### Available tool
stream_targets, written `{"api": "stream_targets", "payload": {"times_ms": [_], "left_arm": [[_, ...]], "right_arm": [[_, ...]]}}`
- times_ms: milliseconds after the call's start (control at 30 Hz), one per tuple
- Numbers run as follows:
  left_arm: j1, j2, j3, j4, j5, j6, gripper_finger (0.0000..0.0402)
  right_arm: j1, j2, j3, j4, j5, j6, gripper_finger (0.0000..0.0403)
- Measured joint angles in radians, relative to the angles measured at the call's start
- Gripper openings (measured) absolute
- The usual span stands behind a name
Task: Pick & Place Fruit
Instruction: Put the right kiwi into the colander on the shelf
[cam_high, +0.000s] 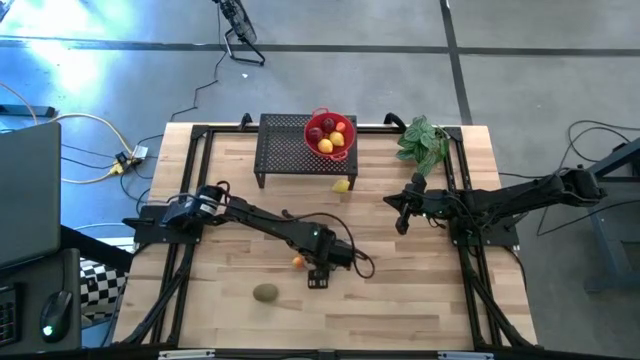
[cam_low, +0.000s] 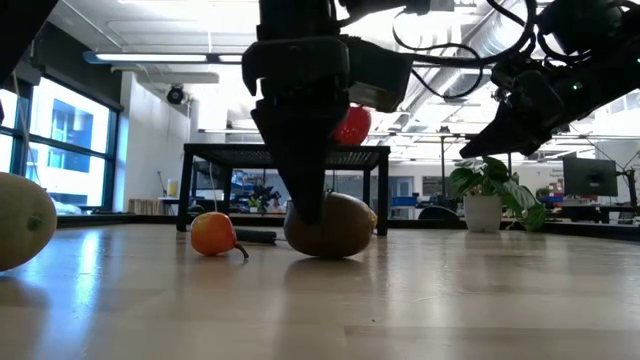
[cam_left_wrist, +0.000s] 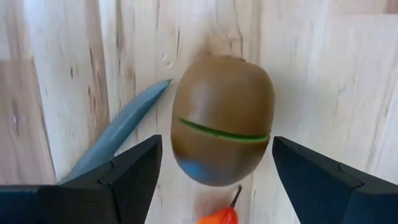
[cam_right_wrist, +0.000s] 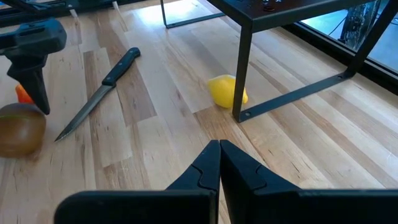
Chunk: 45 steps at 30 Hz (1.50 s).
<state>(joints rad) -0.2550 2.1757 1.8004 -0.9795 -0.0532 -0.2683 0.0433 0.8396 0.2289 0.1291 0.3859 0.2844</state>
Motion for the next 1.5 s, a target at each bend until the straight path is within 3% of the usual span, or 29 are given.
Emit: {"api": "stream_targets", "payload": {"times_ms": [300, 1333, 1500], "left_arm": [[0.0, 0.0, 0.0, 0.072, 0.023, 0.032, 0.0299], [0.0, 0.006, 0.0, 0.062, 0.043, -0.002, 0.0299], [0.0, 0.006, 0.0, 0.062, 0.043, -0.014, 0.028]], "right_arm": [[0.0, 0.0, 0.0, 0.0, 0.0, 0.0, 0.0003], [0.0, 0.0, 0.0, 0.0, 0.0, 0.0, 0.0003], [0.0, 0.0, 0.0, 0.0, 0.0, 0.0, 0.0003]]}}
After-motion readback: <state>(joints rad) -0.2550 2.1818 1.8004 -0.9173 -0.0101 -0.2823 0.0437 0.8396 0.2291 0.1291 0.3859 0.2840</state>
